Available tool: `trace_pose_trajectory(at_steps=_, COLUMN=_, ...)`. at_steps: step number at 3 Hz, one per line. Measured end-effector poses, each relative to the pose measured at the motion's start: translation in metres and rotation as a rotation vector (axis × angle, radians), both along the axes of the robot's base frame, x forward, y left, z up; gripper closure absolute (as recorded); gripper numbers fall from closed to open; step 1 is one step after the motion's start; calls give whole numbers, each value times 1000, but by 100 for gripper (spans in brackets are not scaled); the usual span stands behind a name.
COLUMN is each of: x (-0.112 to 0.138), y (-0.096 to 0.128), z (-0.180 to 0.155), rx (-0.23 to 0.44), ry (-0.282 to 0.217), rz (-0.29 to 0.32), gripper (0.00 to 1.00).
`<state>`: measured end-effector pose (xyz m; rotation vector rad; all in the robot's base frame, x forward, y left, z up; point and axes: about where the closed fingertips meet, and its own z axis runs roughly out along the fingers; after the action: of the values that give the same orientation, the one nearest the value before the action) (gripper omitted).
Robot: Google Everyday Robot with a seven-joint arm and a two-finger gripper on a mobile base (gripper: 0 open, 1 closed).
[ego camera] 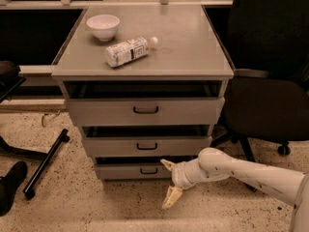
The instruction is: Open bottom drawer
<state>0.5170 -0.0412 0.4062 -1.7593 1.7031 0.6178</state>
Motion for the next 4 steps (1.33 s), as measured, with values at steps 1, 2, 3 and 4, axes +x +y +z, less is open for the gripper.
trace_pose_trajectory(at_steps=1, x=35, y=1, z=-31, rx=61, ry=-78, rz=-91, gripper=0)
trace_pose_trajectory(at_steps=2, x=35, y=1, z=-31, rx=61, ry=-78, rz=-91, gripper=0)
trace_pose_trajectory(at_steps=3, x=40, y=2, z=-50, rx=75, ry=-72, rz=-97, gripper=0)
trace_pose_trajectory(at_steps=4, x=61, y=7, z=-101, rx=59, ry=-102, rz=-91, gripper=0)
